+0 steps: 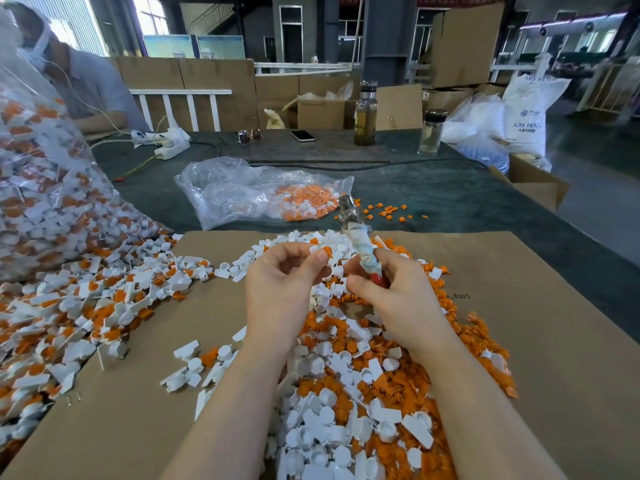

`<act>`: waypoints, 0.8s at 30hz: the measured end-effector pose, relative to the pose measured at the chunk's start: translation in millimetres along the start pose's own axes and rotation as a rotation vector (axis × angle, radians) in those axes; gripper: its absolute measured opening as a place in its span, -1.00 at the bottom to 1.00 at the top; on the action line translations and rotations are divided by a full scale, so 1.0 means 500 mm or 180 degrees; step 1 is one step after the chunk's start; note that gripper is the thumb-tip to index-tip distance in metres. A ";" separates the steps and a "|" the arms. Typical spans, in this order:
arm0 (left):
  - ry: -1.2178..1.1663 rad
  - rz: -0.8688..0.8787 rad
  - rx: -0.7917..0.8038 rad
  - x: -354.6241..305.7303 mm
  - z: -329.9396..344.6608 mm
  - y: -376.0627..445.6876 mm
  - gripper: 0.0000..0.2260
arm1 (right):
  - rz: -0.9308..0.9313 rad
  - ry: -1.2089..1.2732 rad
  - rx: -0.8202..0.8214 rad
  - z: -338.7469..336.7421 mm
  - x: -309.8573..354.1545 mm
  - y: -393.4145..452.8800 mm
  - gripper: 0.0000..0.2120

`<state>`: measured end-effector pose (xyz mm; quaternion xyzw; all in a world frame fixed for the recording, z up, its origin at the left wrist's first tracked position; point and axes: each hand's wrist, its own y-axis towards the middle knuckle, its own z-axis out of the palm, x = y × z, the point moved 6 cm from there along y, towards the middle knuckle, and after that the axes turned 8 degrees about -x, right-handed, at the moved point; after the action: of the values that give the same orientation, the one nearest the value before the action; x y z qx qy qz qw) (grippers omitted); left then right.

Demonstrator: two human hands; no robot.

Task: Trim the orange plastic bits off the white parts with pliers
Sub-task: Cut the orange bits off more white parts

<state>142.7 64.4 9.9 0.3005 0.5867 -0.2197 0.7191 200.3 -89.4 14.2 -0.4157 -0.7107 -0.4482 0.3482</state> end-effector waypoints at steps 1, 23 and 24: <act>-0.0059 -0.0022 0.0013 0.000 -0.001 0.000 -0.97 | 0.0028 0.0007 0.0078 0.000 -0.001 -0.001 -0.94; -0.0631 0.0031 0.0133 -0.003 -0.019 0.018 -0.94 | -0.0066 -0.0453 0.1185 0.028 -0.009 -0.013 -0.90; -0.0662 0.0017 0.0137 -0.002 -0.018 0.018 -0.94 | -0.0114 -0.0460 0.1180 0.029 -0.006 -0.013 -0.92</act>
<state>142.0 77.0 11.4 0.2931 0.5033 -0.2604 0.7701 193.8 -78.5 4.1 -0.3628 -0.8115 -0.2848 0.3588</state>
